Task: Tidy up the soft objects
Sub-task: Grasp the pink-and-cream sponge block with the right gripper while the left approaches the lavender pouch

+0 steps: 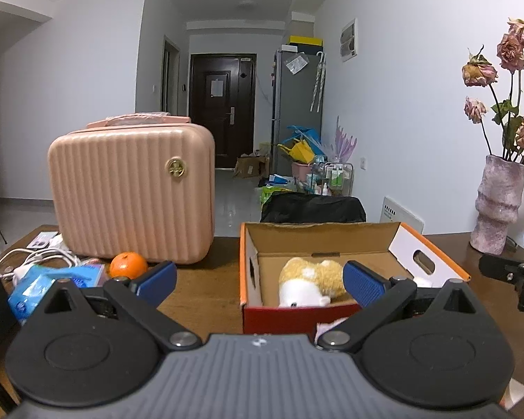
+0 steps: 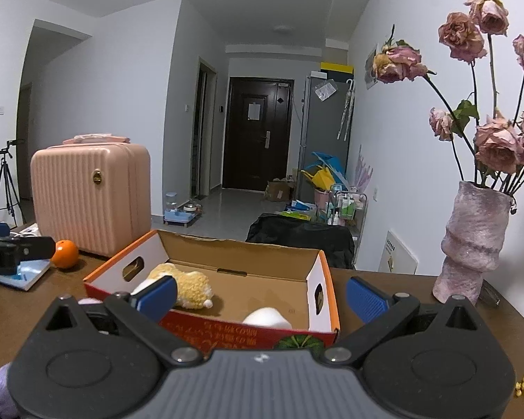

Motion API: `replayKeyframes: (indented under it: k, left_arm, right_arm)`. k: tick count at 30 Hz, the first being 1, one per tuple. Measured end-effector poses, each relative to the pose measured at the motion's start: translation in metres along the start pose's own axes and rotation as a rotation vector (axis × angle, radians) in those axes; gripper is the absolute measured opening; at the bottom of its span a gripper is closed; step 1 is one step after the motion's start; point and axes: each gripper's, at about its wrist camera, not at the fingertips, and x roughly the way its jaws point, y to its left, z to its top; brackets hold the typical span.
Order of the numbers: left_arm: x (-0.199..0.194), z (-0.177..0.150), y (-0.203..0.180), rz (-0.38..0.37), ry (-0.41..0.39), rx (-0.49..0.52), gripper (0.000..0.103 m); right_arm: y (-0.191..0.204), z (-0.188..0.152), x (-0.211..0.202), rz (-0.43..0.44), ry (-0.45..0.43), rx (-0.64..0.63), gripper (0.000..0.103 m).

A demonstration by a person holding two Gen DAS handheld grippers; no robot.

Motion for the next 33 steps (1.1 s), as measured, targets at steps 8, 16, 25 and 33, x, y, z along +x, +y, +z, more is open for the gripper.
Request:
replayKeyframes:
  k: [8,16,25,33]
  left_arm:
    - [-0.030,-0.015,0.007,-0.004,-0.001,-0.018,0.103]
    - [-0.059,-0.031,0.006,0.003,0.005,-0.012,0.103]
    - [-0.085,-0.052,0.006,0.000,0.029,-0.010,0.103]
    - [-0.103,-0.073,0.001,0.006,0.039,0.019,0.103]
  right_arm:
    - [0.006,-0.017,-0.033,0.019,0.002,-0.007,0.103]
    - [0.014,-0.032,-0.064,0.027,0.004,-0.012,0.103]
    - [0.021,-0.053,-0.088,0.035,0.019,-0.003,0.103]
    - [0.028,-0.071,-0.102,0.035,0.032,0.011,0.103]
